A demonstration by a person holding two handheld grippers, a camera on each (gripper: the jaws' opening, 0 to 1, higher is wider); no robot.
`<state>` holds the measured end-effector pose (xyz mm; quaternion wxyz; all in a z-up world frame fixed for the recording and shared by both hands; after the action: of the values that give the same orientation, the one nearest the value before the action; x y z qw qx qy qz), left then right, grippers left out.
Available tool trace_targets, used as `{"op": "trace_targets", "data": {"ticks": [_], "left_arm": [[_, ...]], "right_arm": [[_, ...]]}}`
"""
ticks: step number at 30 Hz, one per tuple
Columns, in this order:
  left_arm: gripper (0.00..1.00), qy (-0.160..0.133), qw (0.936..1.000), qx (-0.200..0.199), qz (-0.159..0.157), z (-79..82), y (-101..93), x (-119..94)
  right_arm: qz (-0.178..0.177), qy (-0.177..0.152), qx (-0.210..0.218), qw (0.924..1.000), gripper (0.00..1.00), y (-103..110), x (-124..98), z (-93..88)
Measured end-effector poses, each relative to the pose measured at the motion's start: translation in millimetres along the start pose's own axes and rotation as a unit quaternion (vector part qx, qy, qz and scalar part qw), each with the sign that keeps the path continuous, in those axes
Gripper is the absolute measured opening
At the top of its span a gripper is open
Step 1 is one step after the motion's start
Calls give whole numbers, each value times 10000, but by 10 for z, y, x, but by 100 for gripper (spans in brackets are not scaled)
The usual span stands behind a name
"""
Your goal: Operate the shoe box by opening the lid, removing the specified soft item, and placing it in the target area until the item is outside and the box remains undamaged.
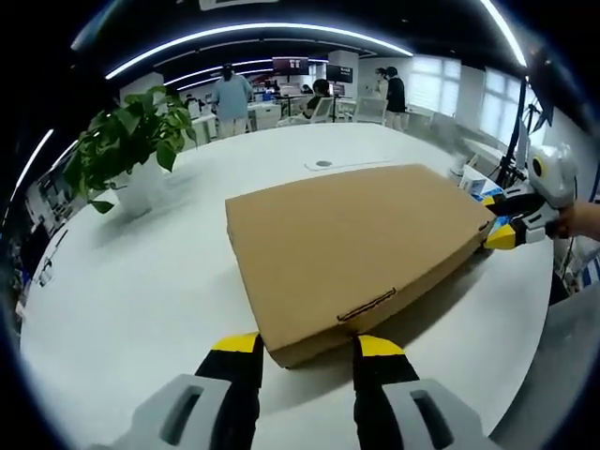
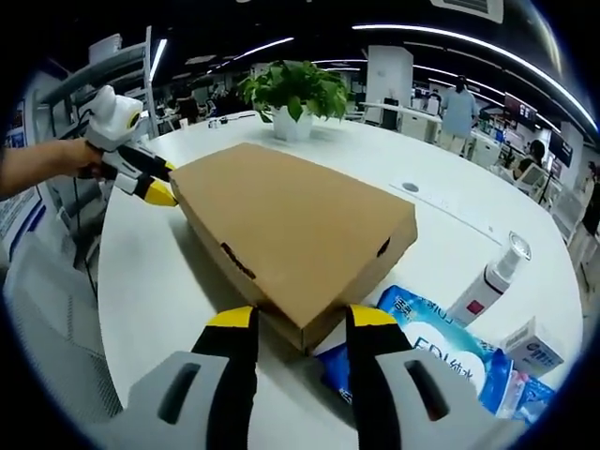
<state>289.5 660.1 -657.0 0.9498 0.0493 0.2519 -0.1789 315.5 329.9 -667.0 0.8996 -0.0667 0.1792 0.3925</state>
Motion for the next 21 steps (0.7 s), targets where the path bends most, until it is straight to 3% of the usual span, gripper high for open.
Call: {"op": "trace_targets", "data": {"ticks": [3,7,21], "left_arm": [[41,-2,9996,252,146,-3,-5,-33],[49,-168,9995,118,231,1,-17,-126],[56,-527,9983,-28,233,-14,-222,-504]], "right_arm": [[-133,-75,70,9999,42,-8,-46,27],[-195,-233,107,9995,44,-4,-162,86],[-699,-574,81,9959,49,-87,-686,106]]}}
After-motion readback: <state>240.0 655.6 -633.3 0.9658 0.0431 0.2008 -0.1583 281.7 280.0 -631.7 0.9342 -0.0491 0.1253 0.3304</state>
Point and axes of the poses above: the point that each gripper's makers call its tool centre point, and the gripper's own axes: x roughly forward along the fingers, y roughly to its left, z roughly out of its top, the point moved 10 cm from there along -x, roughly backward along the fingers, and after that the axes turned 15 degrees about -y, right-handed, at the moved point
